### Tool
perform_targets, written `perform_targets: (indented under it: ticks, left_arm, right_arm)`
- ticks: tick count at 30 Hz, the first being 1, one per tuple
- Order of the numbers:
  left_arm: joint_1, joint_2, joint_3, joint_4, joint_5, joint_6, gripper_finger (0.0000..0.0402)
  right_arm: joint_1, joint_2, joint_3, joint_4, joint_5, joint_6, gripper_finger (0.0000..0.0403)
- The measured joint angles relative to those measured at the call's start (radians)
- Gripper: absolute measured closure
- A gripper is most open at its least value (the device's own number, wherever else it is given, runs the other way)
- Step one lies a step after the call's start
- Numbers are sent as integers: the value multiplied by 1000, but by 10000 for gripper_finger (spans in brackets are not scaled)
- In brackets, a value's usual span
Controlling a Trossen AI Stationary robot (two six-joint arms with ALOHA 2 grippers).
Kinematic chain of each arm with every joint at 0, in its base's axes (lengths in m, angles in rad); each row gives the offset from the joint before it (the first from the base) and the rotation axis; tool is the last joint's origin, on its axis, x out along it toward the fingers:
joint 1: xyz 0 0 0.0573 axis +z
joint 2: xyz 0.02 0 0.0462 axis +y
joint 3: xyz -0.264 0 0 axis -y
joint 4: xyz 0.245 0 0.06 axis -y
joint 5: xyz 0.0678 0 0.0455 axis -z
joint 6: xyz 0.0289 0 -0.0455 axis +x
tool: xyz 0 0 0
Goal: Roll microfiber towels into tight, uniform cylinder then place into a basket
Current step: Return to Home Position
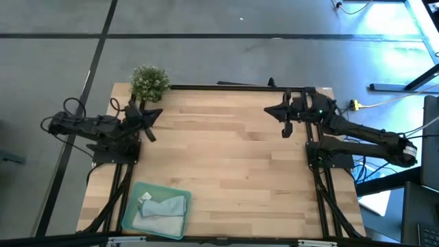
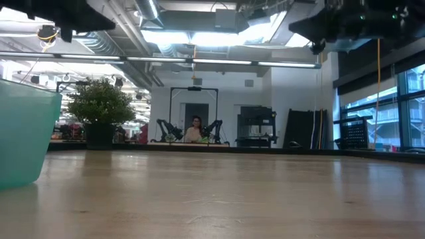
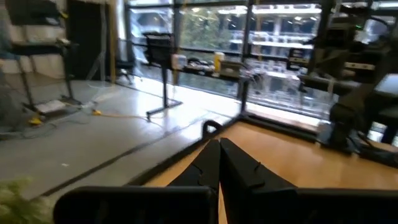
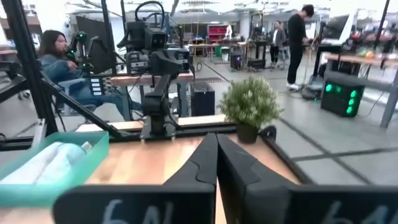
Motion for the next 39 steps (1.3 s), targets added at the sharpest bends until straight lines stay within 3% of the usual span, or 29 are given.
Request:
perform_targets:
  ticks: [3, 10, 18, 24, 33, 39]
  left_arm:
    - [16, -19, -43, 6, 44, -20, 401]
    - [34, -126, -183, 110, 37, 8, 401]
    - [74, -267, -303, 119, 225, 27, 401]
    - [111, -273, -374, 171, 324, 28, 401]
    - [162, -270, -406, 199, 495, 113, 401]
    - [167, -269, -406, 197, 505, 143, 396]
  right_arm:
    - [0, -24, -49, 3, -21, 25, 395]
    - [0, -145, -132, 8, -45, 60, 393]
    - [11, -249, -293, 172, -45, 74, 392]
    - [12, -255, -448, 373, -46, 101, 392]
    - [12, -253, -447, 289, -50, -14, 392]
    - [12, -253, -447, 212, -100, -33, 392]
